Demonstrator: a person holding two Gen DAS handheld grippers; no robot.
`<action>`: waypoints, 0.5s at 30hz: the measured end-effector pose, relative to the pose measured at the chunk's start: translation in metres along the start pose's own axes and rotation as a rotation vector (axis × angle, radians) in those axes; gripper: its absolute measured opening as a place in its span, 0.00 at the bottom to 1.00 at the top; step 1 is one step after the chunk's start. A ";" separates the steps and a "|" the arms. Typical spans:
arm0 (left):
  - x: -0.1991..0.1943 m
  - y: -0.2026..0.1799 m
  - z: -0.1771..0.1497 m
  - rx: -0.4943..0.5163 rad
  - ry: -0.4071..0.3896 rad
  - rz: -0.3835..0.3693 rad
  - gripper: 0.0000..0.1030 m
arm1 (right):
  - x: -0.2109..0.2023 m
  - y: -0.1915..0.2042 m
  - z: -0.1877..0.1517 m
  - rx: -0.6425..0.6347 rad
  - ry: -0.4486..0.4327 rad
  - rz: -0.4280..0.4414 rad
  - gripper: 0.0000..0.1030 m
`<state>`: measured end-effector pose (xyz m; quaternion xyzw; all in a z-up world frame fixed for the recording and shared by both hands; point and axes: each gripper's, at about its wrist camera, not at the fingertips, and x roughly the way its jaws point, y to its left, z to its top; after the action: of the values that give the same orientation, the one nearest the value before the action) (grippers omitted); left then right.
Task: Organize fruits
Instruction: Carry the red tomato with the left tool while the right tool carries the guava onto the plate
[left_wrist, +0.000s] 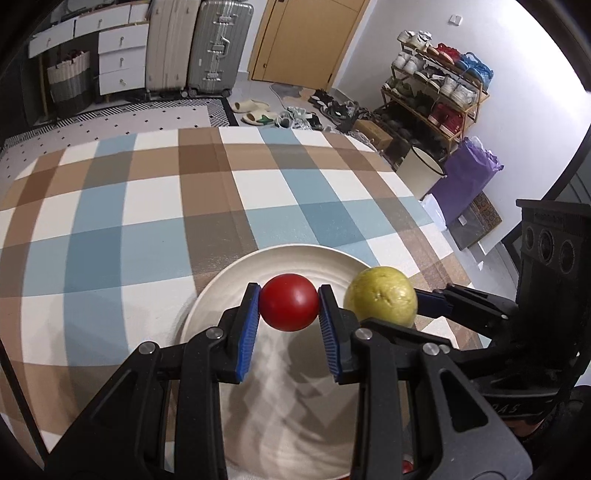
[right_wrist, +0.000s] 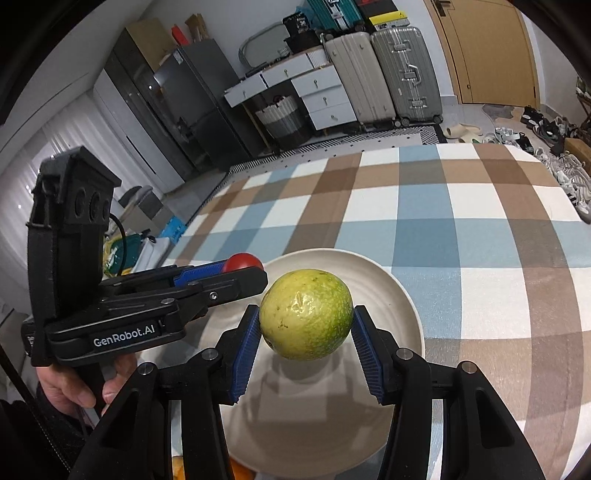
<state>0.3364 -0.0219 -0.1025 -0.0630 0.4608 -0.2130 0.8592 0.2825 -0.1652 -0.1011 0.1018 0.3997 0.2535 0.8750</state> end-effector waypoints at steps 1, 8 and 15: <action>0.004 0.001 0.001 -0.001 0.007 -0.004 0.27 | 0.002 -0.001 0.000 -0.001 0.002 -0.002 0.49; 0.029 0.008 0.005 -0.051 0.041 -0.041 0.27 | 0.017 -0.008 0.001 -0.013 0.024 -0.026 0.49; 0.035 0.006 0.005 -0.054 0.039 -0.020 0.28 | 0.024 -0.010 0.002 -0.029 0.020 -0.044 0.49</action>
<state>0.3590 -0.0314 -0.1286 -0.0867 0.4826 -0.2102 0.8458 0.3012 -0.1613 -0.1192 0.0778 0.4069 0.2407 0.8777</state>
